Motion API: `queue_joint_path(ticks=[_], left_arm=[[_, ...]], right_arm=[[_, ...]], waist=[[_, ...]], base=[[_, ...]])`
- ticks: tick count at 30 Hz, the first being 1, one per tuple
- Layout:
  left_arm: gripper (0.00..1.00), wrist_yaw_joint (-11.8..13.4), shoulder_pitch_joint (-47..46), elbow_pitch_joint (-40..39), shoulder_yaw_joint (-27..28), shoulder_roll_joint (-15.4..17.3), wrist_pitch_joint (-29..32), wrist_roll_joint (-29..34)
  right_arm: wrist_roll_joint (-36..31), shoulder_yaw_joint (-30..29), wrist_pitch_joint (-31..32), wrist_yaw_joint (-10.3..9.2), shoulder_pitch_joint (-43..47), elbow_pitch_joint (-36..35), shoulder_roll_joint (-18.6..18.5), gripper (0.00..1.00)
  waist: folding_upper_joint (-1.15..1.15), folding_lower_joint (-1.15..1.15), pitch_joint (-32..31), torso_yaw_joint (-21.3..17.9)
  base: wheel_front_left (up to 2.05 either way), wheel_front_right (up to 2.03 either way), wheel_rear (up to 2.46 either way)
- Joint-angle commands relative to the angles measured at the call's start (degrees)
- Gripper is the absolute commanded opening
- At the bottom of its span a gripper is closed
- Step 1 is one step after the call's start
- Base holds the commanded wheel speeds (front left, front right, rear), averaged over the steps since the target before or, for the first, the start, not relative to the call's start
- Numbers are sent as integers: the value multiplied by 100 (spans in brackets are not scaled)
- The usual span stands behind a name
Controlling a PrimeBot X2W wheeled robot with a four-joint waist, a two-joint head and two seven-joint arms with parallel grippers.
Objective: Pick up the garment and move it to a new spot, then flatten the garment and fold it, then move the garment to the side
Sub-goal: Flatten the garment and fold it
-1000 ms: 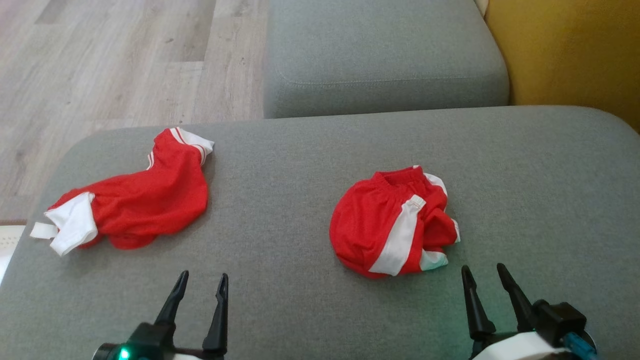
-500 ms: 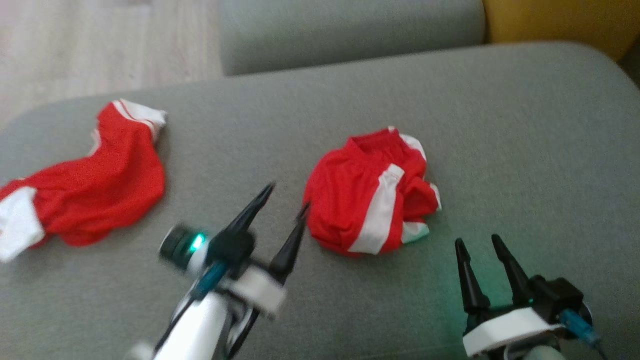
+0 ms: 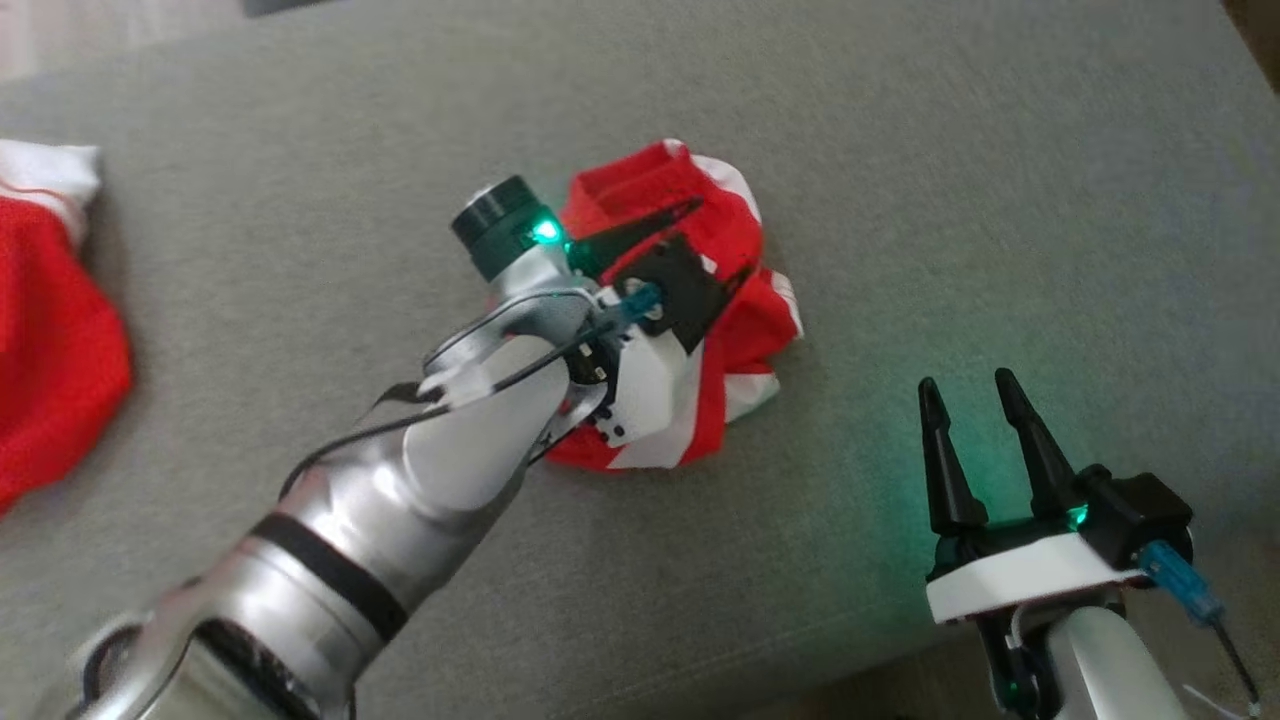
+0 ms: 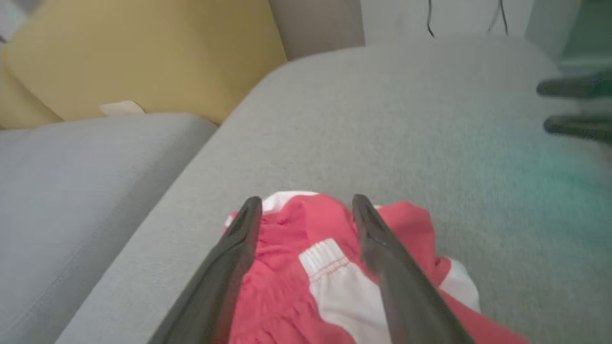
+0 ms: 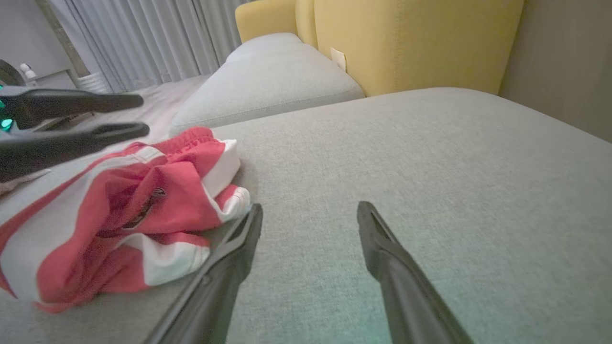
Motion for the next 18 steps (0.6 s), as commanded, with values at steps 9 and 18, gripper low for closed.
queue_joint_path(ticks=[9,18], left_arm=[[100,7,-985,348,-1409,588,528,-1111],[12,7,-985,-93,-1689,838,600,-1632]], right_arm=[[64,-63,-37,-4,-166,-270,-22,100],[-14,-121,-37,-4,-140,-274,-22,100]], waist=[[0,0,388,-149],[0,0,334,202]], base=[[0,0,0],[0,0,0]])
